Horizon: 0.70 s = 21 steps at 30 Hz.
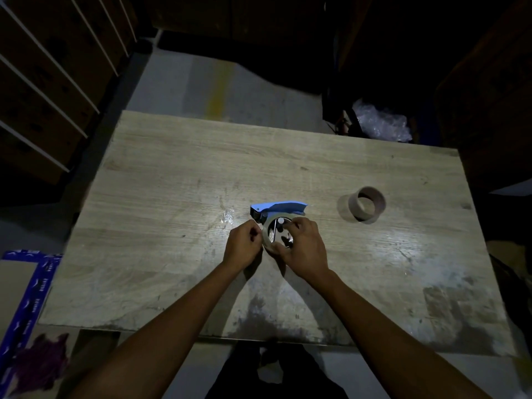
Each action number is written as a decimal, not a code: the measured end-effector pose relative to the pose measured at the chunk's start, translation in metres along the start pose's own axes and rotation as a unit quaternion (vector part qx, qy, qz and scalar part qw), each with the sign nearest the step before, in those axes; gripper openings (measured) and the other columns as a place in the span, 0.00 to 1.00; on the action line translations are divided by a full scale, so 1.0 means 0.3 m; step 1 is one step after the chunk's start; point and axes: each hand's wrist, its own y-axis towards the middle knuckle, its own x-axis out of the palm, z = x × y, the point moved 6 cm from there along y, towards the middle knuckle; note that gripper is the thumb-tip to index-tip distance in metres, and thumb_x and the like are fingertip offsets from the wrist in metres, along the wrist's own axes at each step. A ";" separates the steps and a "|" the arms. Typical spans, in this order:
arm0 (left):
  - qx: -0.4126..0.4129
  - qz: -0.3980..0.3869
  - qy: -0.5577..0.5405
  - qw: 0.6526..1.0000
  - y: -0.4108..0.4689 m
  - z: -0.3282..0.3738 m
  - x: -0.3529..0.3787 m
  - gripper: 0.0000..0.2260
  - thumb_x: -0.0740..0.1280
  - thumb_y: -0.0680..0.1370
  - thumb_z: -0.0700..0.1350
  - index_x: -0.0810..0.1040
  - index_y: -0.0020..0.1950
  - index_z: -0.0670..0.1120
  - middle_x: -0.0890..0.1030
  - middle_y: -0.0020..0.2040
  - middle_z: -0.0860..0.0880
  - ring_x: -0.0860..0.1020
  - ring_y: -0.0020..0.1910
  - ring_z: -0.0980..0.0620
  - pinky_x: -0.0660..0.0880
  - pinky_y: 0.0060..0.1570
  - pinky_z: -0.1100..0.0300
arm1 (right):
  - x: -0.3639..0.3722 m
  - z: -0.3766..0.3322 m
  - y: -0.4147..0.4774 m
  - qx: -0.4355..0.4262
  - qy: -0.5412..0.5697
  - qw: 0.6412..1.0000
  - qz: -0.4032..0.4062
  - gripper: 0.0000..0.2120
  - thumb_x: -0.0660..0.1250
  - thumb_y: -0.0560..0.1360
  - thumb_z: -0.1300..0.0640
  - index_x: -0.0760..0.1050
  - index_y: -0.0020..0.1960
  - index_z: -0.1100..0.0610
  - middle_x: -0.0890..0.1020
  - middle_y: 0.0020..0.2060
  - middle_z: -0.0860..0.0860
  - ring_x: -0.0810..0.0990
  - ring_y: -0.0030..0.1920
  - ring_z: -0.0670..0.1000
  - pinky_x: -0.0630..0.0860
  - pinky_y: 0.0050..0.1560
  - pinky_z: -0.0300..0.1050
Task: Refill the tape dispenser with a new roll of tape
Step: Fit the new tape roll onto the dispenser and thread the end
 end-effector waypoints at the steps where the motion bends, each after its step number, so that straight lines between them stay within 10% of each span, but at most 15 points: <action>1: 0.000 0.000 0.003 1.000 0.001 0.001 0.001 0.02 0.69 0.75 0.39 0.78 0.43 0.45 0.82 0.38 0.49 0.80 0.37 0.53 0.79 0.41 0.51 | -0.002 0.005 0.004 0.008 0.012 1.000 0.000 0.27 0.72 0.68 0.43 0.76 0.64 0.51 0.74 0.63 0.53 0.71 0.64 0.56 0.73 0.55 0.46; 6: -0.003 -0.002 0.013 1.000 0.008 0.007 0.002 0.02 0.68 0.75 0.39 0.79 0.44 0.45 0.82 0.38 0.49 0.80 0.37 0.52 0.79 0.41 0.52 | 0.018 0.021 0.039 -0.006 -0.021 1.000 -0.001 0.37 0.67 0.69 0.35 0.66 0.72 0.53 0.63 0.74 0.59 0.63 0.72 0.61 0.71 0.62 0.56; 11: -0.010 0.001 0.010 1.000 0.013 0.010 0.006 0.03 0.68 0.75 0.39 0.78 0.43 0.46 0.82 0.37 0.49 0.80 0.36 0.51 0.78 0.40 0.55 | 0.024 0.035 0.134 -0.017 -0.083 0.996 -0.032 0.34 0.67 0.72 0.50 0.62 0.75 0.56 0.62 0.76 0.58 0.60 0.75 0.61 0.70 0.66 0.61; 21: -0.028 0.013 -0.005 1.000 0.005 0.015 0.012 0.04 0.66 0.75 0.37 0.77 0.43 0.44 0.81 0.38 0.47 0.79 0.37 0.50 0.73 0.37 0.59 | 0.047 0.063 0.189 0.049 -0.082 0.992 -0.082 0.29 0.64 0.75 0.53 0.62 0.75 0.54 0.71 0.66 0.59 0.67 0.65 0.62 0.74 0.52 0.52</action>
